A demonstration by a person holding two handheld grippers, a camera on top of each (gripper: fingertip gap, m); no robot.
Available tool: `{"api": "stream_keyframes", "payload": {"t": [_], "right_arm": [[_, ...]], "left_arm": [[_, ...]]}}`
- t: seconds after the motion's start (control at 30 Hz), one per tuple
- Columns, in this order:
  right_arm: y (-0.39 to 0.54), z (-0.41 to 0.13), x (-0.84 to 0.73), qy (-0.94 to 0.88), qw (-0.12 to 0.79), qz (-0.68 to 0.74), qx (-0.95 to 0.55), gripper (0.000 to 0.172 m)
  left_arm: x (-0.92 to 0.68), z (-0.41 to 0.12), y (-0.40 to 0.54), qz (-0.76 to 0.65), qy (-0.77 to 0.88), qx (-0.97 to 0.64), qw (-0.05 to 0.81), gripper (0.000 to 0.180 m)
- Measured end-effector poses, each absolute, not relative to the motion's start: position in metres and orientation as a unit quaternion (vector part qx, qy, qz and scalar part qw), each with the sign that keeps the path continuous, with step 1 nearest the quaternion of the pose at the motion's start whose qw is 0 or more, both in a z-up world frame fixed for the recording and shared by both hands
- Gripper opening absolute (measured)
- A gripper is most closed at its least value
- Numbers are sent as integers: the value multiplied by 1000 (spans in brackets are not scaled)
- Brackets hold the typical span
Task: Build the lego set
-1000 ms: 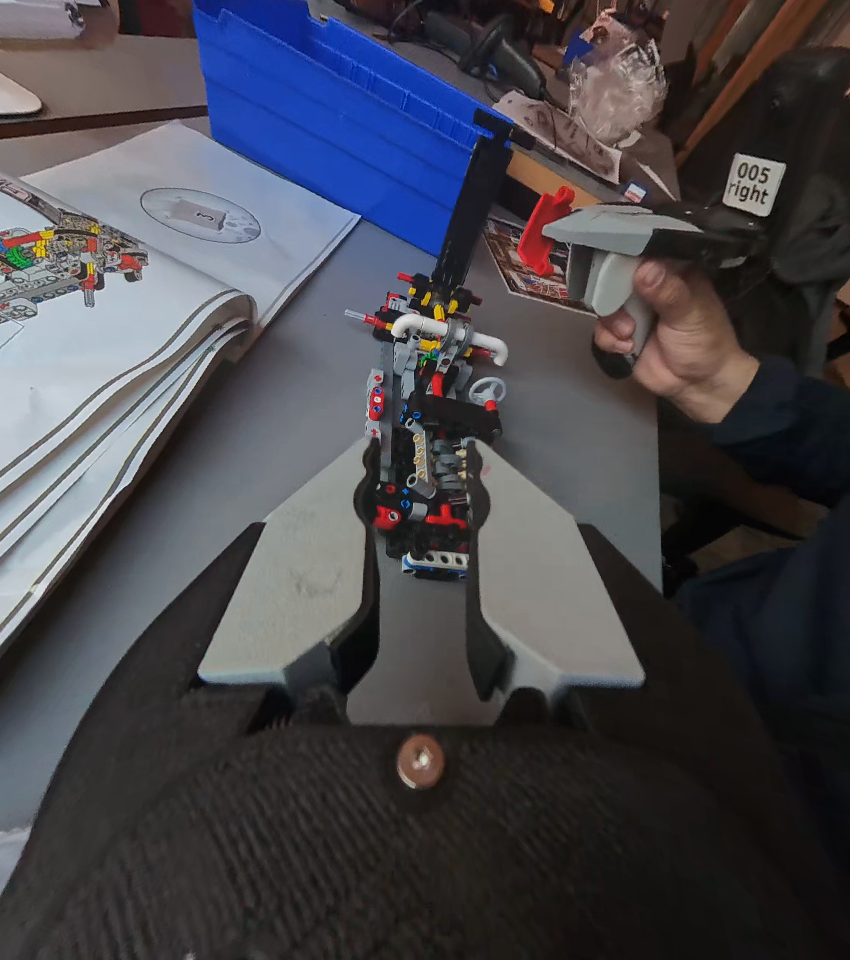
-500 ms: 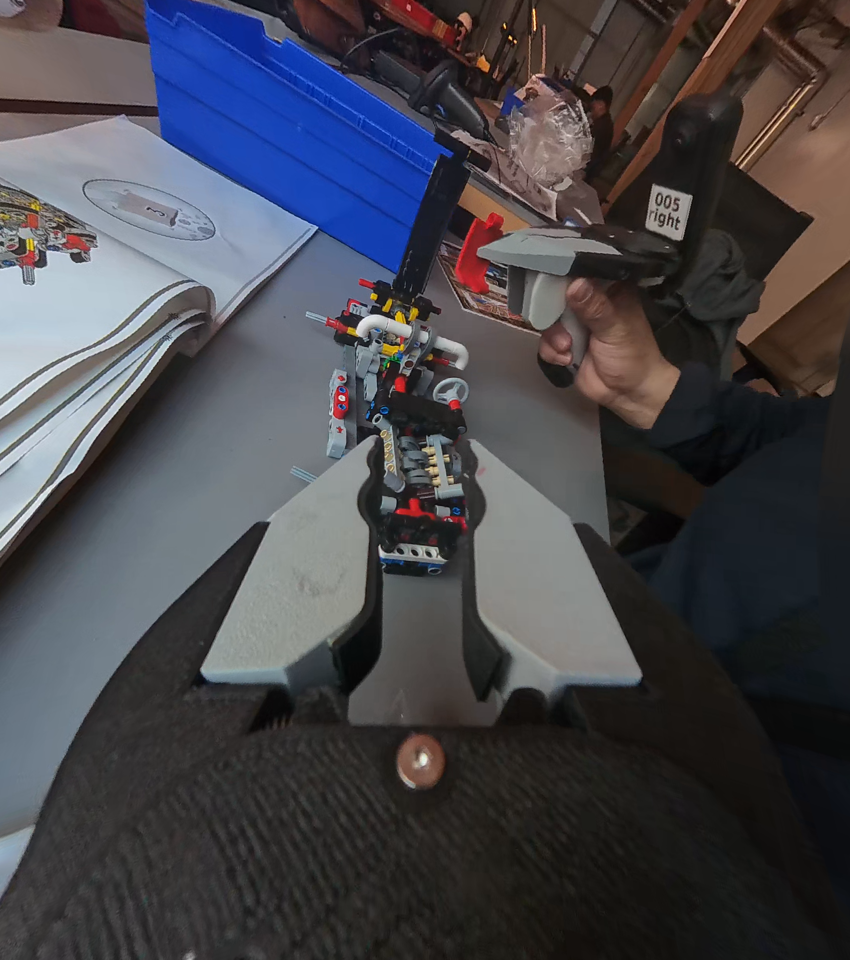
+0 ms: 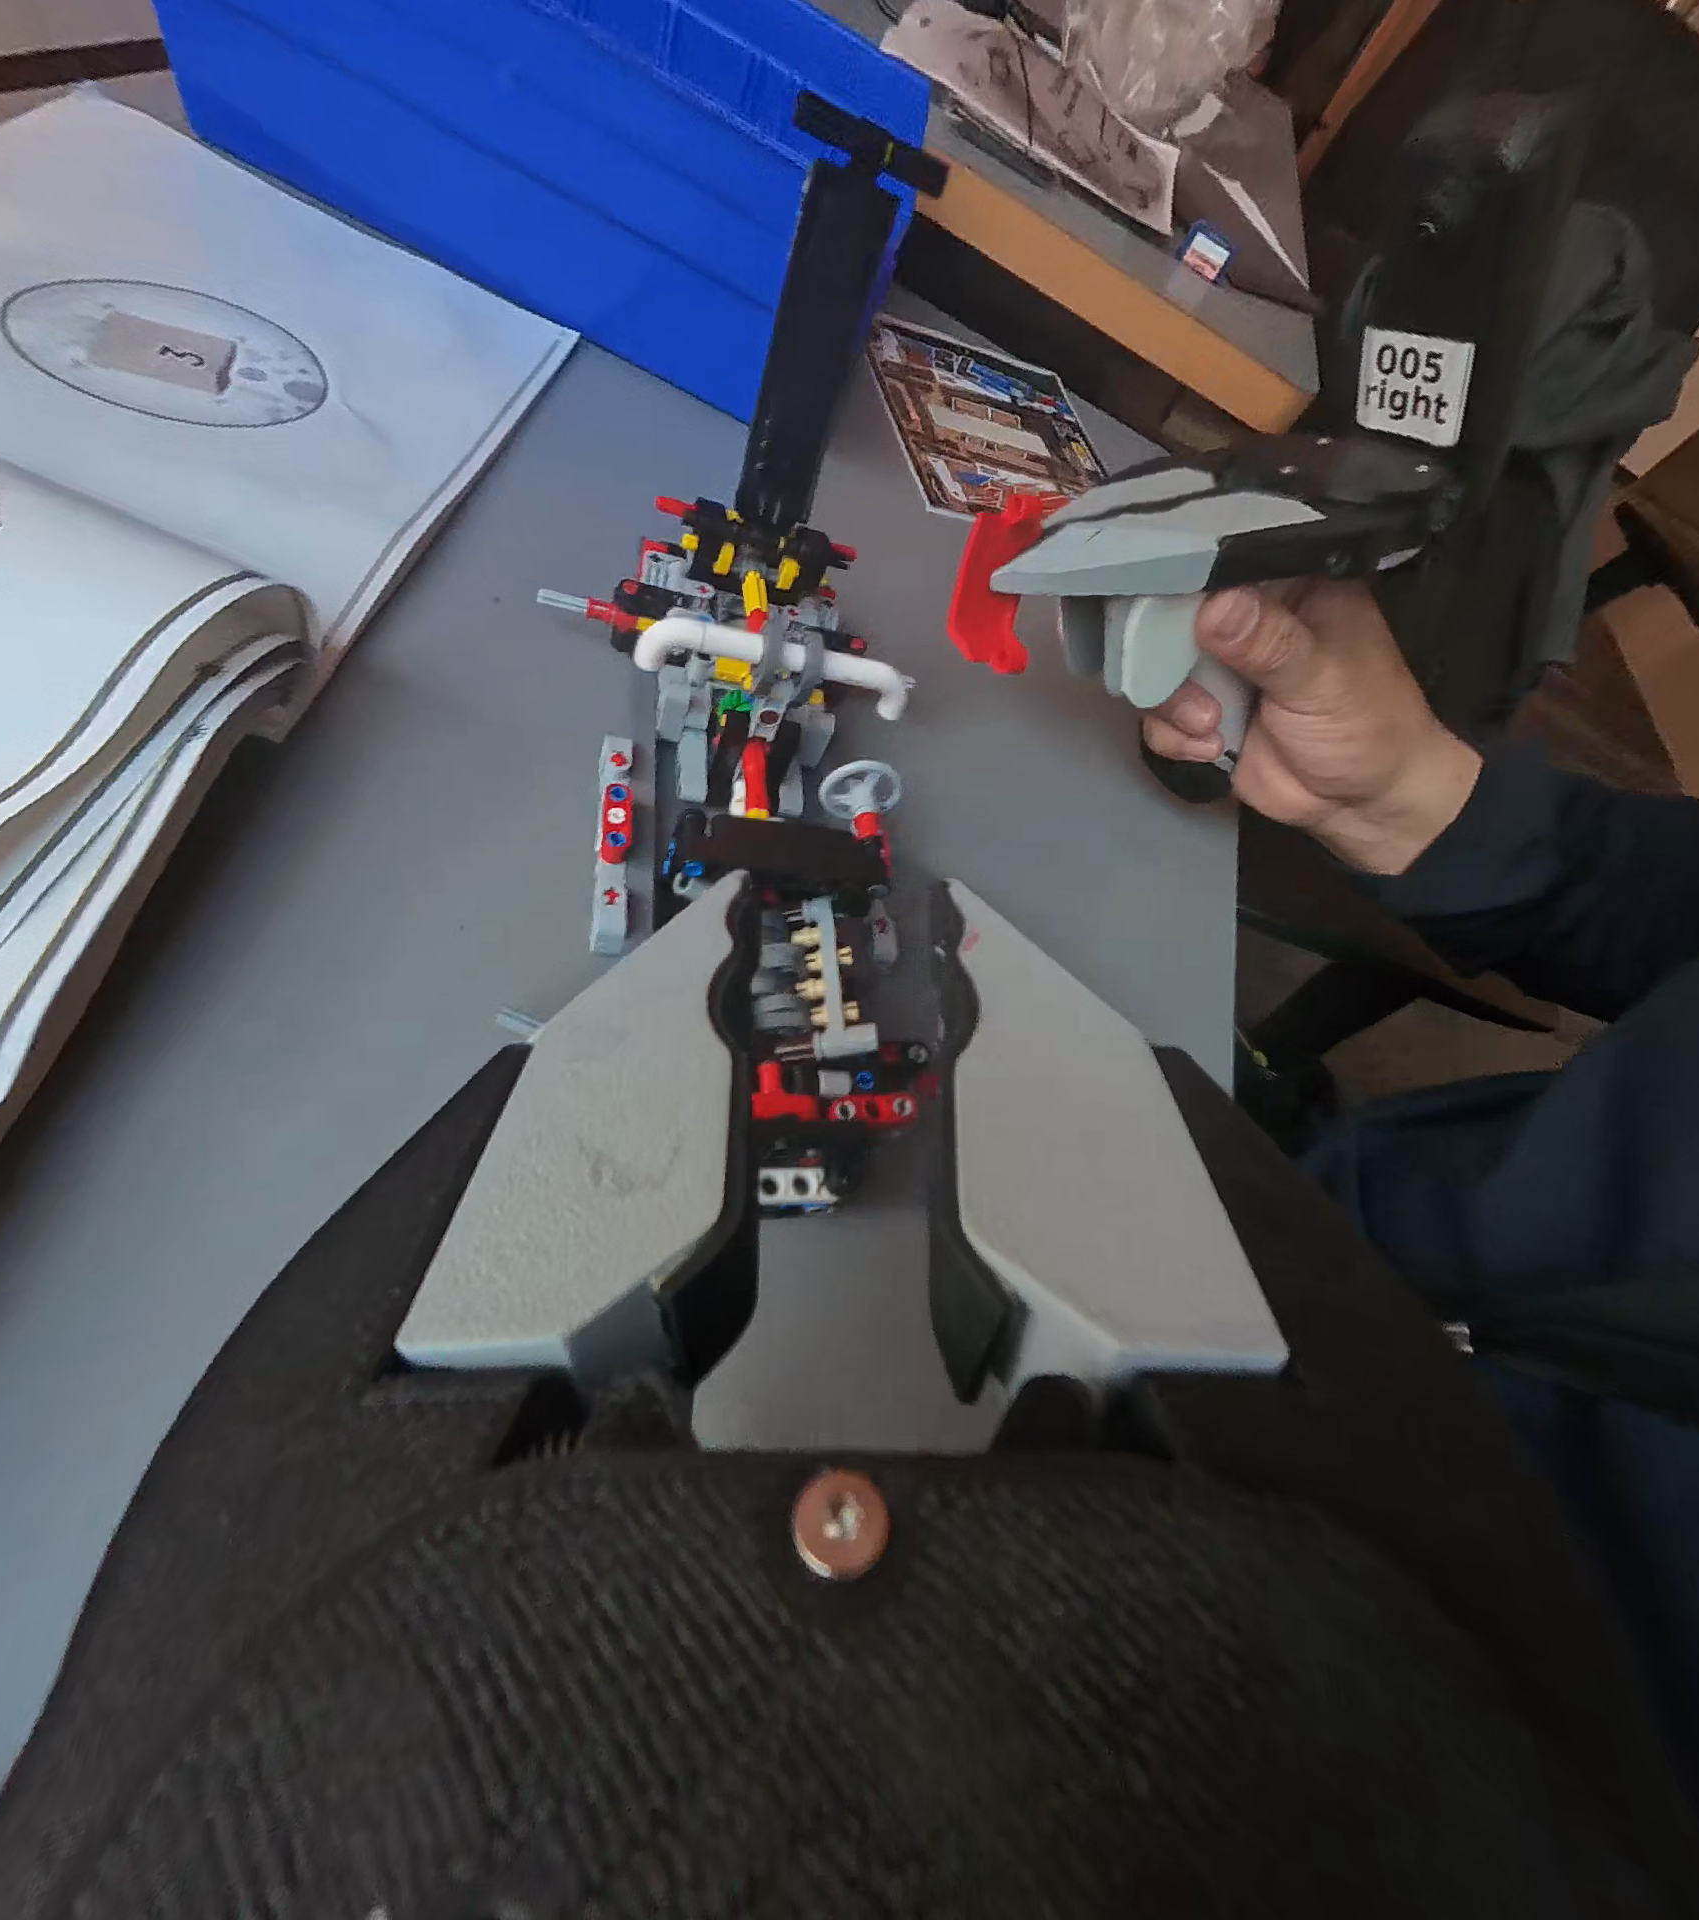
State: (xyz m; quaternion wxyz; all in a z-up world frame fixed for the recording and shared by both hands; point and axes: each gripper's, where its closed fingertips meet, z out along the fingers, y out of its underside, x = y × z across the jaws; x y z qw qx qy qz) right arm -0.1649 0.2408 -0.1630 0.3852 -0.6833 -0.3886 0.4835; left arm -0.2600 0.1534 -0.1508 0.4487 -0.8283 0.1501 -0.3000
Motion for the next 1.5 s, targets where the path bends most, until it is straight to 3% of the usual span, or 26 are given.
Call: {"api": "stream_keyframes", "payload": {"t": [0.6, 0.93, 1.0, 1.33, 1.5], "right_arm": [[232, -172, -168, -400, 374, 502, -670, 0], [218, -178, -182, -394, 358, 493, -688, 0], [216, -178, -184, -394, 365, 490, -687, 0], [206, -148, -187, -392, 442, 487, -643, 0], [226, -151, -168, -419, 492, 406, -647, 0]], "left_arm": [[-247, -187, 123, -209, 127, -866, 436, 26], [-252, -157, 168, -167, 191, -858, 447, 31], [-240, -152, 174, -221, 213, -853, 423, 38], [-185, -156, 189, -327, 306, -838, 313, 24], [-235, -168, 199, -220, 272, -879, 323, 17]]}}
